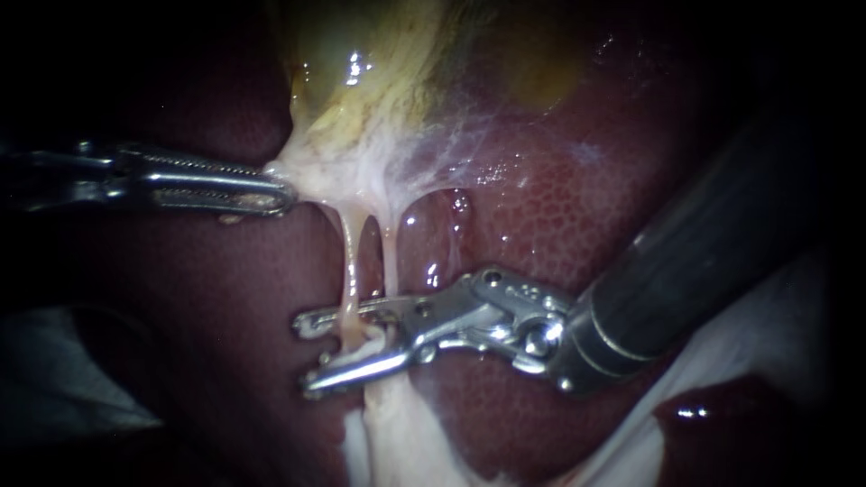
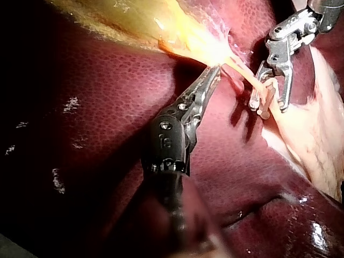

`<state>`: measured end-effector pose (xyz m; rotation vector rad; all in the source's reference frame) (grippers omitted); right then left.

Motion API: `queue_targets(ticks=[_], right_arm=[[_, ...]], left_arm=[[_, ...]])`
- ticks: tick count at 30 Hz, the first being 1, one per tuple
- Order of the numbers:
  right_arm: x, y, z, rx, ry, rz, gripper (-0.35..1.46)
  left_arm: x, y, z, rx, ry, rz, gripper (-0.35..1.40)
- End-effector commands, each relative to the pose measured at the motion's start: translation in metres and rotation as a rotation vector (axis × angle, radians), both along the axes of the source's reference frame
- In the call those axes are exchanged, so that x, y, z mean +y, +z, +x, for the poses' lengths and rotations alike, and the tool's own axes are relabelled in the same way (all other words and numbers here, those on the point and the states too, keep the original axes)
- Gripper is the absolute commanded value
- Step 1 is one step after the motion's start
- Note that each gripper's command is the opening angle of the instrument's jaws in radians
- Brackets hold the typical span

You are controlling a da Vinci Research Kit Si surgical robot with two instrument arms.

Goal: Clipping second clip left tube

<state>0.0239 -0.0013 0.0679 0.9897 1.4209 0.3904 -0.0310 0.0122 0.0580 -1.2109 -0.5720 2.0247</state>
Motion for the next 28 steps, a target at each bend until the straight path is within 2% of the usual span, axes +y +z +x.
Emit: queue_targets(ticks=[1, 4, 10, 13, 18, 28], right_arm=[[0.0001, -0.0001, -0.0002, 0.000, -0.001, 0.002, 0.16], [0.0005, -0.0005, -0.0007, 0.003, -0.005, 0.006, -0.06], [0.0006, -0.0009, -0.0008, -0.004, -0.005, 0.024, -0.33], [0.0004, -0.0010, -0.0009, -0.012, -0.006, 0.053, -0.35], [0.0003, -0.0011, -0.0010, -0.039, -0.025, 0.040, -0.35], [0.0004, -0.0010, -0.0011, -0.040, -0.025, 0.040, -0.35]], left_arm=[[0.0000, 0.0000, 0.0000, -0.001, 0.000, 0.000, -0.35], [0.0000, 0.0000, 0.0000, -0.001, 0.001, 0.000, -0.35], [0.0000, 0.0000, 0.0000, -0.001, 0.000, 0.000, -0.35], [0.0000, 0.0000, 0.0000, -0.001, 0.000, 0.000, -0.35], [0.0000, 0.0000, 0.0000, -0.001, 0.001, 0.000, -0.35], [0.0000, 0.0000, 0.0000, -0.001, 0.001, 0.000, -0.35]])
